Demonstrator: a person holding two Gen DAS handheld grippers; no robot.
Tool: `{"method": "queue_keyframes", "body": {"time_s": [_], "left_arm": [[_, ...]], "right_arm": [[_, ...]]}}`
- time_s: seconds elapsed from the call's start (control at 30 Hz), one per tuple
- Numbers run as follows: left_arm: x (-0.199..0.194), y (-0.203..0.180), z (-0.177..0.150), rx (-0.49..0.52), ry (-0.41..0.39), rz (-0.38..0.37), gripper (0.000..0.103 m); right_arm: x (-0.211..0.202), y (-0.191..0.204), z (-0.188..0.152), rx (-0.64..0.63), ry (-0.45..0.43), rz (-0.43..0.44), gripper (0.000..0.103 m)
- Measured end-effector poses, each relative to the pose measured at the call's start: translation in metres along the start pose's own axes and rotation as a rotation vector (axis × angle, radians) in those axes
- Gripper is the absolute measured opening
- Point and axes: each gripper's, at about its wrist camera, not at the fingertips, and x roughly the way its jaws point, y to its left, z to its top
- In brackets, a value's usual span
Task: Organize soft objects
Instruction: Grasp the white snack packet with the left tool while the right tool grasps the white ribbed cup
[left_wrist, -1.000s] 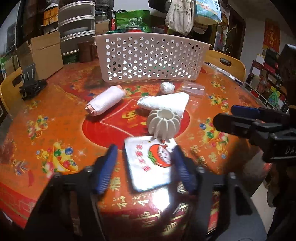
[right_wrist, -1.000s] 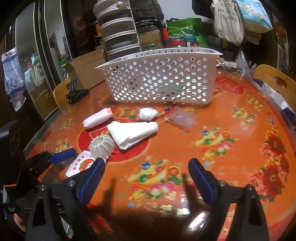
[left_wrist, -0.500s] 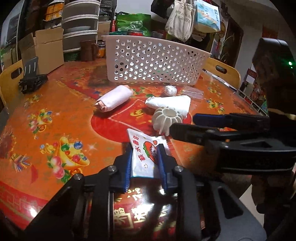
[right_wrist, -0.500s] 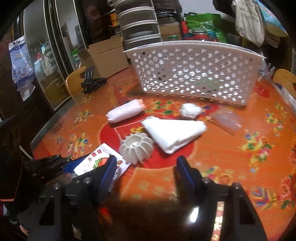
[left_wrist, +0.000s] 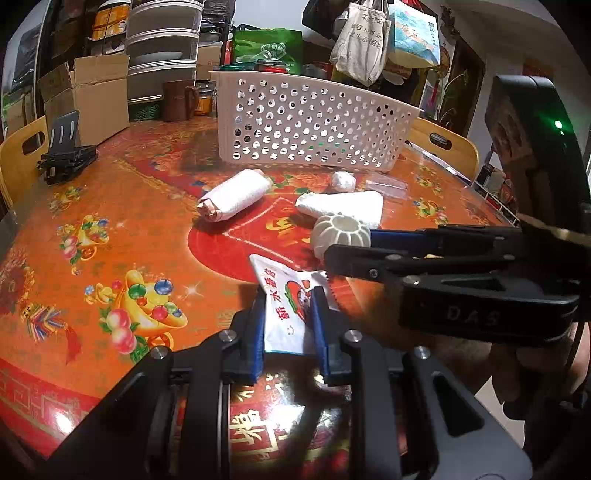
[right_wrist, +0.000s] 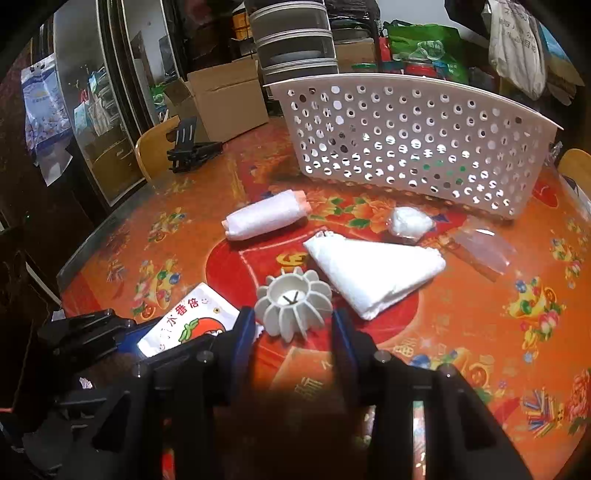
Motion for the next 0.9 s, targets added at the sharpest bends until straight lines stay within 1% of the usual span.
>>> {"method": "queue_keyframes", "body": {"time_s": [0.4, 0.5, 0.77, 0.9], "left_arm": [[-0.006, -0.004, 0.007, 0.009, -0.021, 0.009, 0.017], [-0.009, -0.006, 0.009, 0.012, -0.029, 0.010, 0.015], [-0.015, -0.015, 0.015, 0.036, -0.044, -0.001, 0.006], [-0.019, -0.017, 0.022, 0.045, -0.060, -0.005, 0.006]], "right_arm": [[-0.025, -0.015, -0.002, 0.012, -0.061, -0.001, 0.042], [-0.035, -0.020, -0.003, 0.017, -0.080, -0.002, 0.042], [-0.054, -0.034, -0.004, 0.041, -0.118, -0.013, 0.042], [-0.063, -0.041, -0.005, 0.052, -0.136, -0.017, 0.042]]}}
